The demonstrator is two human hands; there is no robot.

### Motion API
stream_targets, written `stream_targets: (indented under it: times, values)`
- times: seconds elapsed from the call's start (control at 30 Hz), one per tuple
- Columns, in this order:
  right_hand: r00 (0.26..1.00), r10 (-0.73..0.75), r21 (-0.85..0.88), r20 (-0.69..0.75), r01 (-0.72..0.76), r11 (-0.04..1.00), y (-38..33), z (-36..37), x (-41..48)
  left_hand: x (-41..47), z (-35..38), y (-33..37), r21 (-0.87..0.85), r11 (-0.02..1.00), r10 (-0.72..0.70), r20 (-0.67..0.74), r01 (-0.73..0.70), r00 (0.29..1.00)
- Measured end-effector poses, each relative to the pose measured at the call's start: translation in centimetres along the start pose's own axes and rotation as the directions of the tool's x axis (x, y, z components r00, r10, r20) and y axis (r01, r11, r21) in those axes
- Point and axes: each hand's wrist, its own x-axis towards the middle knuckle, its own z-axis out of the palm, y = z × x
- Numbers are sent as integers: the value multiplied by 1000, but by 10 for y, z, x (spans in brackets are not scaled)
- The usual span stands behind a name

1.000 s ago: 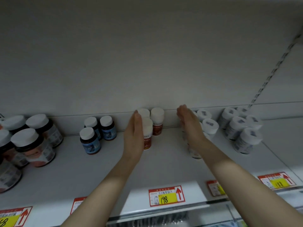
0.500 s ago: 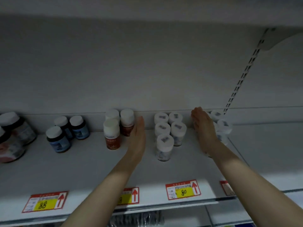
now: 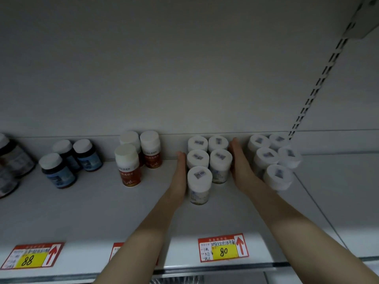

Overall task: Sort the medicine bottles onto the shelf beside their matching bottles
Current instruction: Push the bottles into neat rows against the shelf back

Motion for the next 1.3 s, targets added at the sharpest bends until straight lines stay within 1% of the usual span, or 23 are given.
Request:
stream_targets:
  times: [0.1, 0.2, 0.33, 0.43, 0.57, 0.7, 0.8, 0.9, 1.0, 1.07, 1.1, 1.13, 1.17, 1.23, 1.27, 1.3]
  values:
    - [997, 15, 7, 74, -16, 1000, 1, 2, 1, 5, 2, -4, 27, 1000, 4, 38, -5, 999]
    - [995, 41, -5, 86, -41, 999, 1, 3, 2, 6, 4, -5, 15, 1000, 3, 54, -4, 999]
    - [995, 58, -3, 78, -57, 998, 1, 1, 4, 9, 4, -6, 0, 1000, -21, 66, 21, 998]
    - [997, 35, 10, 75, -36, 999, 2, 2, 5, 10, 2, -5, -14, 998, -64, 56, 65, 996]
    - [999, 12, 6, 51, -13, 1000, 3, 3, 7, 10, 3, -2, -42, 995, -86, 65, 88, 994]
    - [998, 7, 10, 58, -8, 1000, 3, 3, 7, 8, 4, -2, -49, 997, -63, 67, 66, 996]
    - [997, -10, 8, 74, 9, 1000, 4, 2, 7, 6, 5, 0, -62, 994, -82, 50, 85, 995]
    - [999, -5, -7, 48, 6, 1000, 1, 1, 4, 4, 7, 4, -39, 996, -75, 25, 76, 997]
    - [999, -10, -48, 31, 11, 999, -8, 0, -4, -1, 9, 11, 3, 999, -35, -18, 35, 999]
    - [999, -40, -71, -4, 40, 997, -18, 0, -13, -6, 10, 20, 35, 999, -11, -14, 11, 1000]
    - [997, -60, -97, -39, 56, 994, -25, -1, -18, -9, 11, 24, 79, 997, 15, -33, -13, 999]
    - [995, -80, -129, -64, 71, 989, -32, -1, -24, -12, 13, 29, 124, 992, 45, -86, -35, 995]
    - [993, -96, -160, -76, 83, 984, -37, -3, -29, -15, 15, 35, 167, 984, 86, -153, -60, 984]
    - [986, -140, -182, -90, 122, 976, -51, -8, -38, -22, 21, 47, 277, 945, 241, -239, -172, 941]
    - [982, -160, -180, -102, 140, 974, -59, -11, -44, -26, 26, 53, 282, 930, 308, -257, -234, 916]
    - [977, -178, -168, -115, 157, 973, -68, -15, -50, -30, 33, 58, 251, 923, 354, -259, -292, 899]
